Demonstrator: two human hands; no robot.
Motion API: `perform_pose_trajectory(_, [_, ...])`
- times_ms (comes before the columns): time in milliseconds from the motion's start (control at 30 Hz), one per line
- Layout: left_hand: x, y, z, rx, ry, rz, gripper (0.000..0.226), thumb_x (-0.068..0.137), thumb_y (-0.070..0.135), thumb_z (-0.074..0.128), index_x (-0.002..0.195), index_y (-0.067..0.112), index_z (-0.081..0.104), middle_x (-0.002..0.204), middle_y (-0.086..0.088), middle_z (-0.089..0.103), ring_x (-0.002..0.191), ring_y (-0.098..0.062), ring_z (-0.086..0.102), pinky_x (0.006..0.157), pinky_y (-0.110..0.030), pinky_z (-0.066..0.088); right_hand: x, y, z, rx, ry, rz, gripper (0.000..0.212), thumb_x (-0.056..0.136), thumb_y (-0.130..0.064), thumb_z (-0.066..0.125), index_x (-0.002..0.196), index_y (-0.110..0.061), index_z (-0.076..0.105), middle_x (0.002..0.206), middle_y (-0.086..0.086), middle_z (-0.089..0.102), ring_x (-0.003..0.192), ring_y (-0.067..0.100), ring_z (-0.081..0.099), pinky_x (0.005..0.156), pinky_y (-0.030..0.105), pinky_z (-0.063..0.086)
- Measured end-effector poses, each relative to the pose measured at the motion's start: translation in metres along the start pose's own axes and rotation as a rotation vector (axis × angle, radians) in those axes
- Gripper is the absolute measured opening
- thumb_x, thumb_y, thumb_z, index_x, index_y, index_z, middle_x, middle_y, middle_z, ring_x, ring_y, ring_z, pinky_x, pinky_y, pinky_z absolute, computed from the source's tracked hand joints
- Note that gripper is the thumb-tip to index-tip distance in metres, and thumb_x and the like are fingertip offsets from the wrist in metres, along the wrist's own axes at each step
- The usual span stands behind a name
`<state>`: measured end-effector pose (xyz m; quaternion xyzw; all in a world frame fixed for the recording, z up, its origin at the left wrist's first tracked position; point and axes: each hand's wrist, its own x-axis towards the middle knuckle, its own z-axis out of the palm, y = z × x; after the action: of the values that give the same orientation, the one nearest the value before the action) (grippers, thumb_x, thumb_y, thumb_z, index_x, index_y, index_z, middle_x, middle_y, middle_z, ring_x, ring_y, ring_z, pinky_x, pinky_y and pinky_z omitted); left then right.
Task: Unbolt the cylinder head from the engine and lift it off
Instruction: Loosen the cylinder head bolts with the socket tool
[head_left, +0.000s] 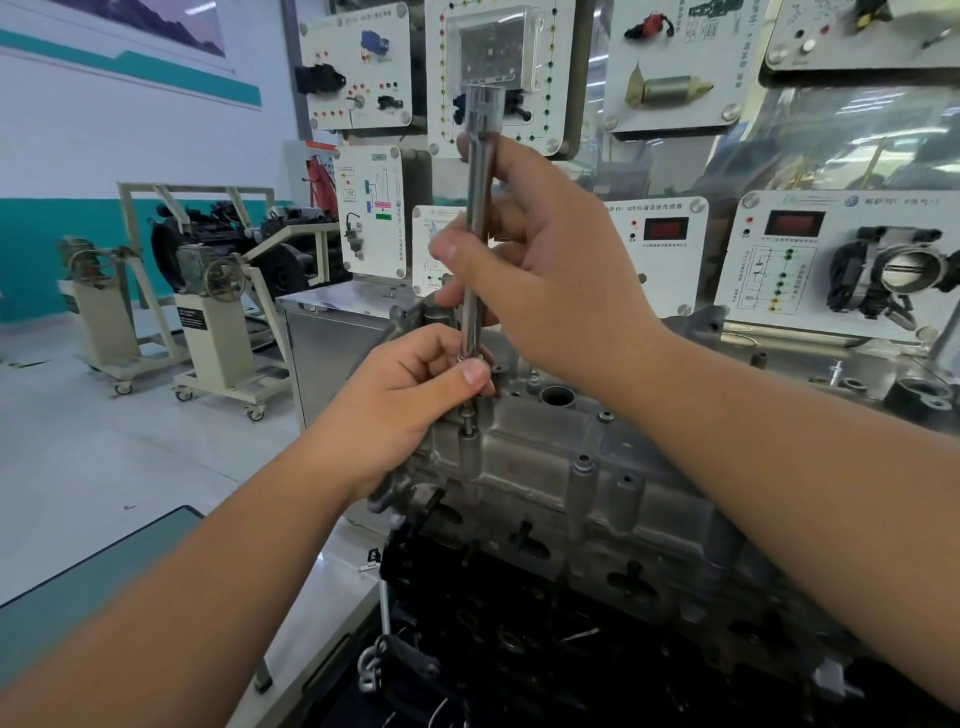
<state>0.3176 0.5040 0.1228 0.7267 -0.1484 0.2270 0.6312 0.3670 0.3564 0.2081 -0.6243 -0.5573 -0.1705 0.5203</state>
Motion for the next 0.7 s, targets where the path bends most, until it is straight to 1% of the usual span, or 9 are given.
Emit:
perform_pose_trajectory(67, [-0.0006,-0.0005,0.0000,0.007,-0.001,0.003,0.012,0.085,0.043,0.066,0.083,0.035,0.075,0.084,0.006,0.074,0.077,-0.005,0.067,0.071,-0.018,0.053,0.0009,-0.0007,-0.0004,0.035,-0.035,0.005,0.034,0.101,-0.012,0.057,0.124,-0.032,0.043,0.094,-0.002,0.073,0.069,0.009,0.074,0.067,0.029,0.060])
perform_pose_trajectory(167, [-0.0030,0.0023,-0.0041,-0.016,-0.053,-0.046,0.023,0.091,0.046,0.057,0.093,0.034,0.077,0.093,0.002,0.076,0.087,-0.009,0.070,0.074,-0.020,0.055,0.0013,-0.0029,-0.0005,0.075,-0.114,0.015,0.037,0.104,-0.012,0.050,0.126,-0.038,0.036,0.102,-0.005,0.073,0.074,0.009,0.075,0.067,0.023,0.059])
perform_pose_trajectory(233, [-0.0031,0.0043,-0.0065,-0.035,-0.071,-0.064,0.022,0.090,0.045,0.059,0.094,0.032,0.077,0.094,0.001,0.076,0.088,-0.011,0.071,0.074,-0.023,0.056,0.0009,-0.0025,-0.0006,0.054,-0.111,0.008,0.037,0.103,-0.014,0.051,0.125,-0.039,0.036,0.102,-0.003,0.073,0.074,0.008,0.075,0.069,0.026,0.061])
perform_pose_trajectory(333, [-0.0013,0.0039,-0.0043,-0.069,-0.039,-0.053,0.011,0.083,0.040,0.068,0.086,0.032,0.076,0.087,0.001,0.076,0.080,-0.012,0.071,0.072,-0.025,0.057,0.0008,-0.0009,-0.0006,0.022,-0.018,-0.004,0.038,0.098,-0.016,0.064,0.122,-0.037,0.043,0.091,-0.004,0.073,0.069,0.009,0.074,0.072,0.033,0.062])
perform_pose_trajectory(400, [-0.0004,0.0026,-0.0019,-0.056,-0.019,-0.029,0.008,0.081,0.040,0.069,0.082,0.034,0.074,0.084,0.002,0.075,0.077,-0.010,0.070,0.071,-0.023,0.056,0.0018,-0.0011,-0.0017,0.022,0.021,-0.010,0.038,0.096,-0.014,0.066,0.117,-0.038,0.045,0.088,-0.005,0.074,0.068,0.008,0.074,0.068,0.028,0.060])
perform_pose_trajectory(467, [-0.0011,0.0020,-0.0022,-0.065,-0.022,-0.033,0.011,0.083,0.042,0.067,0.085,0.034,0.075,0.085,0.002,0.075,0.080,-0.010,0.070,0.070,-0.023,0.056,0.0029,-0.0025,-0.0033,0.058,-0.036,0.005,0.039,0.099,-0.012,0.061,0.118,-0.041,0.044,0.090,-0.004,0.075,0.070,0.007,0.074,0.064,0.021,0.058])
perform_pose_trajectory(500, [-0.0020,0.0022,-0.0033,-0.072,-0.035,-0.043,0.016,0.085,0.044,0.065,0.090,0.035,0.076,0.088,0.001,0.075,0.083,-0.011,0.071,0.071,-0.023,0.056,0.0032,-0.0029,-0.0040,0.080,-0.086,0.019,0.039,0.100,-0.011,0.059,0.123,-0.039,0.043,0.091,-0.004,0.076,0.072,0.008,0.075,0.064,0.020,0.058])
perform_pose_trajectory(600, [-0.0046,0.0028,-0.0069,-0.082,-0.076,-0.054,0.022,0.090,0.044,0.060,0.102,0.034,0.077,0.094,0.001,0.076,0.090,-0.012,0.072,0.074,-0.024,0.057,0.0031,-0.0037,-0.0037,0.094,-0.158,0.036,0.043,0.102,-0.012,0.054,0.140,-0.029,0.042,0.094,-0.001,0.076,0.076,0.009,0.075,0.074,0.028,0.062])
perform_pose_trajectory(700, [-0.0034,0.0025,-0.0047,-0.083,-0.049,-0.032,0.014,0.088,0.039,0.065,0.094,0.034,0.076,0.090,0.003,0.076,0.083,-0.009,0.071,0.072,-0.023,0.057,0.0014,-0.0023,-0.0017,0.064,-0.060,-0.001,0.039,0.098,-0.015,0.062,0.129,-0.032,0.045,0.092,0.001,0.074,0.075,0.008,0.075,0.073,0.030,0.061])
